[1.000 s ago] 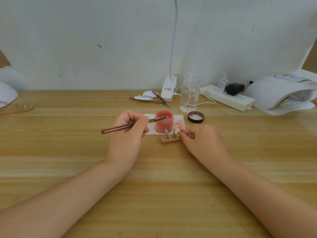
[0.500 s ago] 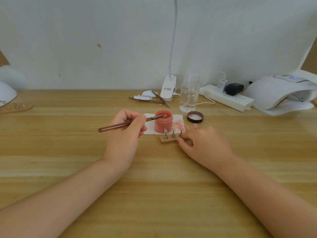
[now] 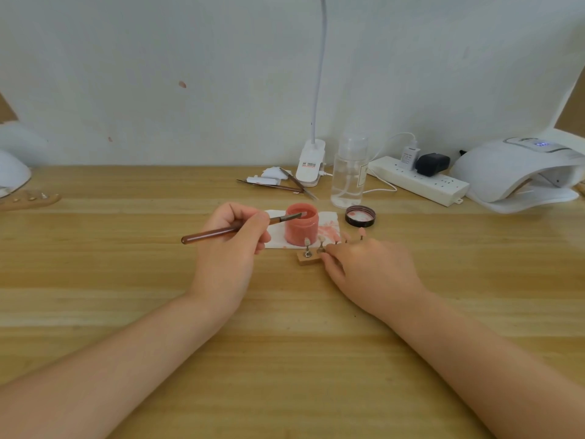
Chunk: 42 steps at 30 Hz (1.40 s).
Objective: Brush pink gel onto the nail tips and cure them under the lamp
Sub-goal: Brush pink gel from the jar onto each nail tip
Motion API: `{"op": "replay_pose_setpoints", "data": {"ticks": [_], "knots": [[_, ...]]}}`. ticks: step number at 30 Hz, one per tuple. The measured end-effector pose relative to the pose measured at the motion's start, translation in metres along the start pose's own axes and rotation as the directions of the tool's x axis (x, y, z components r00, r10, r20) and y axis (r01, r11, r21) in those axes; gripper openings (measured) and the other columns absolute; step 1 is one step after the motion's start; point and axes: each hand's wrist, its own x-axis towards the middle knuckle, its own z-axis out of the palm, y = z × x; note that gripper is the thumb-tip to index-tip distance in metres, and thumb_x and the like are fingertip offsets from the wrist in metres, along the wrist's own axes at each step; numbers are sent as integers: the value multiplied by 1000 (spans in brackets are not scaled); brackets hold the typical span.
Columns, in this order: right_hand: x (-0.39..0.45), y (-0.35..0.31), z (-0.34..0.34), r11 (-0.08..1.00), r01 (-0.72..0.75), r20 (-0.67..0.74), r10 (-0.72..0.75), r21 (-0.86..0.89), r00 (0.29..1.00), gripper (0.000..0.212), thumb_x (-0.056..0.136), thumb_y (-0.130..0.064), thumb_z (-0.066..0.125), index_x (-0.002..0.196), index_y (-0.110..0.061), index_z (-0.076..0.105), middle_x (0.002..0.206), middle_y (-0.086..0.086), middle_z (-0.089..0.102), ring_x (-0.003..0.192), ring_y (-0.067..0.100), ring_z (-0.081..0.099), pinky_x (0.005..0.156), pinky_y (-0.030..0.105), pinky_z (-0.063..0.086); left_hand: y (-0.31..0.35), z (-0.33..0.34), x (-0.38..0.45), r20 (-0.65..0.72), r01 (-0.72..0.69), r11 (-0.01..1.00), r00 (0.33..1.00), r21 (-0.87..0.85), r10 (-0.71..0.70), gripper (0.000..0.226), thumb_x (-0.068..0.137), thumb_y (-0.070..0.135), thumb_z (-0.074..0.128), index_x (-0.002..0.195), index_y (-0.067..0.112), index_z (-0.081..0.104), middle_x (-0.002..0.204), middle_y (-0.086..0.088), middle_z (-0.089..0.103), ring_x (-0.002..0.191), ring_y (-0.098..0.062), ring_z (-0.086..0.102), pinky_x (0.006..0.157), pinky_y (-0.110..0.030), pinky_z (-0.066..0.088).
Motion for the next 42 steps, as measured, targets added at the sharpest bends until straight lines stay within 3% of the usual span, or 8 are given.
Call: {"op": "replay_pose_setpoints", "data": {"ticks": [5,9,13,19,22,26,34,42], "knots": [[0,6,1,993,-120,-54,118,-16,991,41,98,-44,33,89,-23,67,67,-6,49,76,20,64,42,24,17,0,0,0,6,-3,1000,1000,0,3,8,72,22,60,71,15,57,55,7,59,52,-4,51,52,-14,42],[2,7,7,984,-156,-26,159,87,987,39,97,-48,32,104,-30,66,95,-5,67,109,20,60,50,28,29,1,1,-2,9,-1,1000,1000,-7,1,8,72,22,60,70,15,56,54,7,59,52,-3,51,51,-14,42],[3,8,9,975,-167,15,166,144,986,35,99,-46,33,101,-29,64,97,-2,67,117,24,56,57,29,35,1,2,-2,10,-7,1000,1000,-10,7,8,73,21,60,70,15,55,53,7,58,51,-2,51,52,-13,42],[0,5,4,986,-88,-19,91,139,996,34,101,-38,33,96,-25,64,91,1,67,104,24,62,77,33,48,1,1,-2,18,-16,1000,1000,-4,16,7,75,18,60,70,16,57,54,8,59,52,-2,52,52,-13,42],[-1,7,4,983,-26,-175,59,184,983,27,96,-27,51,80,-14,67,68,6,64,69,31,63,63,31,43,1,1,-1,7,-5,1000,1000,-8,5,6,72,21,60,69,16,58,54,6,59,52,-2,52,51,-13,43],[-2,6,0,945,-16,-299,120,327,947,15,88,-19,62,78,-8,67,59,3,59,52,26,54,44,33,45,3,0,-2,-5,-6,1000,1000,-11,6,6,72,22,60,70,16,58,55,6,60,53,-4,52,52,-14,43],[-2,6,-1,850,8,-296,175,527,939,10,86,-11,61,79,-4,63,69,3,59,60,20,53,54,40,48,12,2,-11,120,-136,988,985,72,127,21,90,-1,57,74,12,55,58,9,60,56,1,54,56,-11,44],[1,6,4,806,-29,-278,237,591,931,3,84,-12,66,84,-10,68,71,-6,60,62,11,56,60,23,46,15,3,-21,240,-315,924,935,218,262,13,78,35,61,74,24,56,72,1,61,62,-17,53,59,-26,44]]}}
